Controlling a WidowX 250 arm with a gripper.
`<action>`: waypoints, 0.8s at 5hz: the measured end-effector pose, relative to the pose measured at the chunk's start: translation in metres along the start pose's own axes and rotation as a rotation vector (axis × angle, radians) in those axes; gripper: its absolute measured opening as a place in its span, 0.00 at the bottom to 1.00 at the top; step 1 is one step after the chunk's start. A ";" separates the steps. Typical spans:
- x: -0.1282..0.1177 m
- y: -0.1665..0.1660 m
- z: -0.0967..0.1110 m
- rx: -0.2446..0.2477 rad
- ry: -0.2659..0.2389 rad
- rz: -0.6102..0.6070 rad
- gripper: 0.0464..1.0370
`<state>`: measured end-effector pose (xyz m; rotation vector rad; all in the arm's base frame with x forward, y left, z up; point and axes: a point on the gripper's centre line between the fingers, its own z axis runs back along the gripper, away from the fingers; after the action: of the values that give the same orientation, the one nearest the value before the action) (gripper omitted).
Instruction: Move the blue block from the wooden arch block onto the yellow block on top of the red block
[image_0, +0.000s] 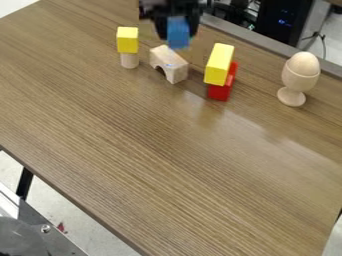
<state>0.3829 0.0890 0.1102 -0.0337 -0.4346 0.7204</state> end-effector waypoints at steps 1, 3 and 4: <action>-0.002 -0.007 0.011 -0.021 -0.021 -0.083 0.56; -0.022 -0.040 0.015 -0.085 0.000 -0.316 0.56; -0.038 -0.057 0.006 -0.101 0.036 -0.410 0.56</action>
<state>0.3911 0.0205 0.1110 -0.0507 -0.4267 0.2941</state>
